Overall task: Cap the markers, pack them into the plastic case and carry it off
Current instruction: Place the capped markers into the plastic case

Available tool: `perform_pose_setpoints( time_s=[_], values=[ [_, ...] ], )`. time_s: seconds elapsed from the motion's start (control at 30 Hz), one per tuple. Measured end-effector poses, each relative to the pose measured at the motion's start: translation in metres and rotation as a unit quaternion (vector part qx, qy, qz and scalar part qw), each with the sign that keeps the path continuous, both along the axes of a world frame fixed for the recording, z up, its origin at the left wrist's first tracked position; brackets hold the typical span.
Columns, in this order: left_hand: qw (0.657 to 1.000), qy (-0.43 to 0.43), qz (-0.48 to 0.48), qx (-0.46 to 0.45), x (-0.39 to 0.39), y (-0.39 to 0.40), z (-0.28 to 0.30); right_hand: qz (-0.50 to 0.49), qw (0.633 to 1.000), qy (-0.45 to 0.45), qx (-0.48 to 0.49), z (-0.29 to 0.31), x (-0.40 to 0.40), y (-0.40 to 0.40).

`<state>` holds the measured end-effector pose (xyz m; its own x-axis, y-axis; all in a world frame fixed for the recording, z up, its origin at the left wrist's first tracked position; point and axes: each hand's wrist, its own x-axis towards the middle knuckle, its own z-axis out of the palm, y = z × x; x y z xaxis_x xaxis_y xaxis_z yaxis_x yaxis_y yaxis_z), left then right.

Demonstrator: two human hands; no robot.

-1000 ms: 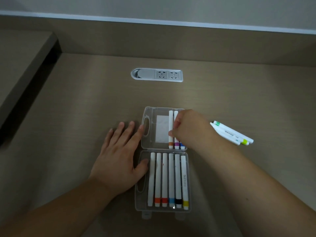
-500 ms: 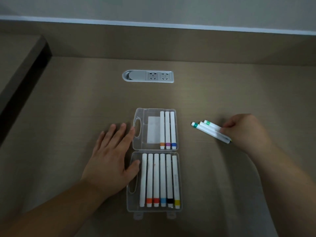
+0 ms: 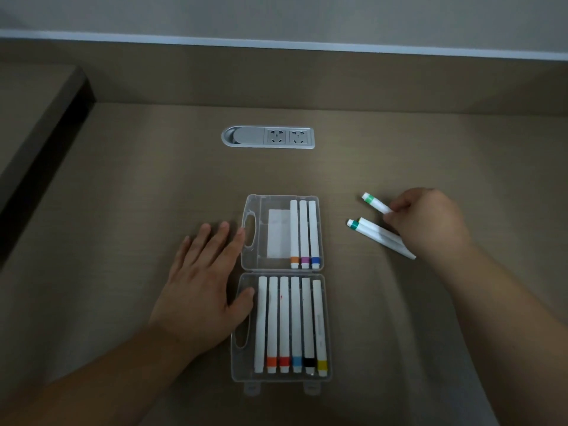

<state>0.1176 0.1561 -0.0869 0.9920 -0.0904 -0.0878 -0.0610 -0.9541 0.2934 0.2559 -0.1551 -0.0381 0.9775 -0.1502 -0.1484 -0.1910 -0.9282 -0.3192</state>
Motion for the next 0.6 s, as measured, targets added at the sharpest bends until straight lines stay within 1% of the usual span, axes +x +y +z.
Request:
perform_pose_setpoints(
  time_s=[0.07, 0.13, 0.2, 0.27, 0.33, 0.4, 0.6],
  values=[
    [1.000, -0.003, 0.002, -0.005, 0.000, 0.000, 0.000, 0.027, 0.996, -0.038, 0.073, 0.008, -0.008, 0.021],
    [1.000, -0.002, 0.002, -0.005, 0.000, 0.001, 0.001, 0.106, 0.984, -0.073, 0.125, 0.013, -0.021, 0.049],
    [1.000, -0.001, 0.001, -0.003, 0.000, 0.000, 0.001, 0.202, 0.969, -0.096, 0.107, 0.011, -0.032, 0.074],
    [1.000, 0.001, 0.002, 0.005, -0.001, 0.001, 0.002, 0.261, 0.959, -0.100, 0.055, 0.006, -0.037, 0.092],
    [1.000, 0.001, 0.002, 0.006, -0.001, 0.000, 0.003, 0.279, 0.954, -0.106, 0.026, 0.001, -0.037, 0.100],
    [1.000, 0.001, 0.003, 0.000, -0.001, 0.000, 0.003, 0.289, 0.951, -0.107, 0.018, -0.004, -0.037, 0.102],
    [1.000, 0.004, 0.001, 0.001, 0.000, 0.001, 0.002, 0.311, 0.948, -0.067, 0.032, -0.008, -0.033, 0.098]
  ],
)
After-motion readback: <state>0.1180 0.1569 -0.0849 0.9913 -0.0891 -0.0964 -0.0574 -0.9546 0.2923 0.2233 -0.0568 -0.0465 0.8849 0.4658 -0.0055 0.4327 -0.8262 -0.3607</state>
